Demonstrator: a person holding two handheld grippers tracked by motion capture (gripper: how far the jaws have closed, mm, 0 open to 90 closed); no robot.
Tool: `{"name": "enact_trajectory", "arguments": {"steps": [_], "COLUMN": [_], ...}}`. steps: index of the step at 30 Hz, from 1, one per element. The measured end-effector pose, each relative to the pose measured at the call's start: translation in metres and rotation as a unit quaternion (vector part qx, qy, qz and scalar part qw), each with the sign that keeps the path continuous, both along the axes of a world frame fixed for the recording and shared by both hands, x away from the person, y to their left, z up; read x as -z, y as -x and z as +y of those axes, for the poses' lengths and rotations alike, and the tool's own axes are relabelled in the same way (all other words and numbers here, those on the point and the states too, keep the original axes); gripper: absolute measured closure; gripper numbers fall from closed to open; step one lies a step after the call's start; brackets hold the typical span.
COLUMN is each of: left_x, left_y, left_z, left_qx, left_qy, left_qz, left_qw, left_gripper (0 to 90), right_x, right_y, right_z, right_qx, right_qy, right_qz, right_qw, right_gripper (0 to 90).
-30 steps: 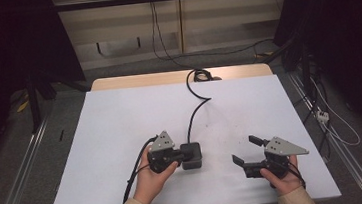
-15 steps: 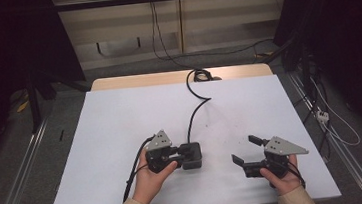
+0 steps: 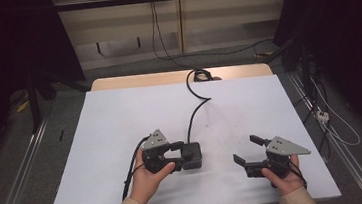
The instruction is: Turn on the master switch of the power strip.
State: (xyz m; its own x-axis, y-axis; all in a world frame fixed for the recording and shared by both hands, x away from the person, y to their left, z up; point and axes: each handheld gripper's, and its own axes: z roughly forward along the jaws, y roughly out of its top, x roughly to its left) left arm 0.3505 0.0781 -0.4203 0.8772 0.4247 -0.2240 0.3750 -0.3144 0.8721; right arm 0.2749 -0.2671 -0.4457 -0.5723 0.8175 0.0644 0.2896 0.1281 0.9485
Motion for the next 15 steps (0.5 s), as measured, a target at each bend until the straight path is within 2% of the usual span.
{"name": "enact_trajectory", "arguments": {"steps": [5,7,15], "left_x": [-0.001,-0.001,0.001], "left_y": [-0.001,-0.001,-0.001], "left_z": [0.007,0.010,0.023], "left_qx": [-0.007,-0.008,-0.019], "left_qy": [-0.003,-0.002,0.004], "left_qz": [0.009,0.008,0.013], "left_qw": [0.9999,0.9999,0.9997], "left_gripper": [24.2,24.0,12.2], "right_x": [0.000,0.000,0.000], "right_y": [0.000,0.000,-0.001], "right_z": [0.000,0.000,0.001], "right_qx": [-0.001,0.000,-0.002], "right_qy": [0.001,0.001,0.001], "right_qz": [0.001,0.001,0.000], "right_qw": [1.0000,1.0000,1.0000], "right_gripper": [9.5,9.5,9.5]}}
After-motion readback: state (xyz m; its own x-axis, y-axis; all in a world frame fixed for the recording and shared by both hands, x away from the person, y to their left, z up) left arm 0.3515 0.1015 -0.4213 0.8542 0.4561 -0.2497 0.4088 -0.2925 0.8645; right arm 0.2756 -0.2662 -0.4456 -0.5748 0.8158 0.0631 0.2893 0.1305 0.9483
